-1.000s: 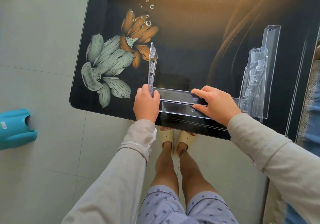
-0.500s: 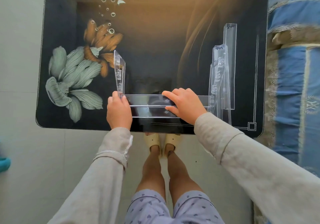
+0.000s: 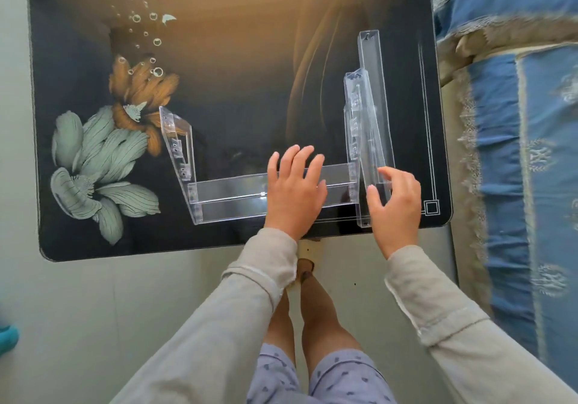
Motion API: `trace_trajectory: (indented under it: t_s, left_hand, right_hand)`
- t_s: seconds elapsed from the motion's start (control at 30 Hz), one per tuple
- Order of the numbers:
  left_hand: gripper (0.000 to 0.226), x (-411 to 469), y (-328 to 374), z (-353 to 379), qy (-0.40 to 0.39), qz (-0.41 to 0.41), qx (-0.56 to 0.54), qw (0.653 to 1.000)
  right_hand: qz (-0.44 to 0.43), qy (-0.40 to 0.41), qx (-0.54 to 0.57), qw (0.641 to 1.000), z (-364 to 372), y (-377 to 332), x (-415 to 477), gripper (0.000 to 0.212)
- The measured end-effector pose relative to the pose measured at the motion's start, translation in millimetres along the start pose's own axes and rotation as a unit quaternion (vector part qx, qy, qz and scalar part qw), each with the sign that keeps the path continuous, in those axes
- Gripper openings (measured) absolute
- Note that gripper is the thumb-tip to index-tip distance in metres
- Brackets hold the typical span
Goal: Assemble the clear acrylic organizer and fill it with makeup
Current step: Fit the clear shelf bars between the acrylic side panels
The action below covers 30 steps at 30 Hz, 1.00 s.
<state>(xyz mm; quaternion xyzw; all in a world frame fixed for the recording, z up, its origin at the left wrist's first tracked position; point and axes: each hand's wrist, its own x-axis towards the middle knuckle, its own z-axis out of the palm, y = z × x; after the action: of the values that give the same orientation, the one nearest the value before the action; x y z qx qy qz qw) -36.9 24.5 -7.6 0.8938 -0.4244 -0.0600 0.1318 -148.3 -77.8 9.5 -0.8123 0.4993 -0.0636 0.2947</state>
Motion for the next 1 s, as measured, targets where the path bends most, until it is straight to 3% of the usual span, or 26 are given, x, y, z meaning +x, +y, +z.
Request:
trace_trajectory:
  t_s: [0.13, 0.2, 0.67, 0.8, 0.9, 1.0]
  left_hand:
    - [0.045, 16, 24, 20, -0.143, 0.022, -0.017, 0.989]
    - [0.045, 18, 25, 30, -0.16, 0.019, -0.003, 0.987]
    - [0.043, 22, 23, 25, -0.176, 0.015, -0.02, 0.984]
    - [0.046, 10, 14, 10, -0.135, -0.014, -0.013, 0.991]
    - [0.042, -4, -1, 2, -0.086, -0.048, 0.03, 0.995]
    - [0.047, -19, -14, 0, -0.107, -0.065, 0.057, 0.99]
  right_hand:
    - [0.015, -0.029, -0.022, 0.999, 4, -3, 11, 0.026]
    - [0.021, -0.03, -0.028, 0.999, 6, -5, 17, 0.027]
    - [0.038, -0.051, 0.003, 0.998, -1, -6, 32, 0.024]
    - [0.093, -0.02, 0.075, 0.993, -3, -2, 54, 0.019]
    - [0.115, -0.016, 0.07, 0.991, 0, -2, 78, 0.021]
    - [0.127, -0.019, 0.042, 0.991, 6, -6, 102, 0.026]
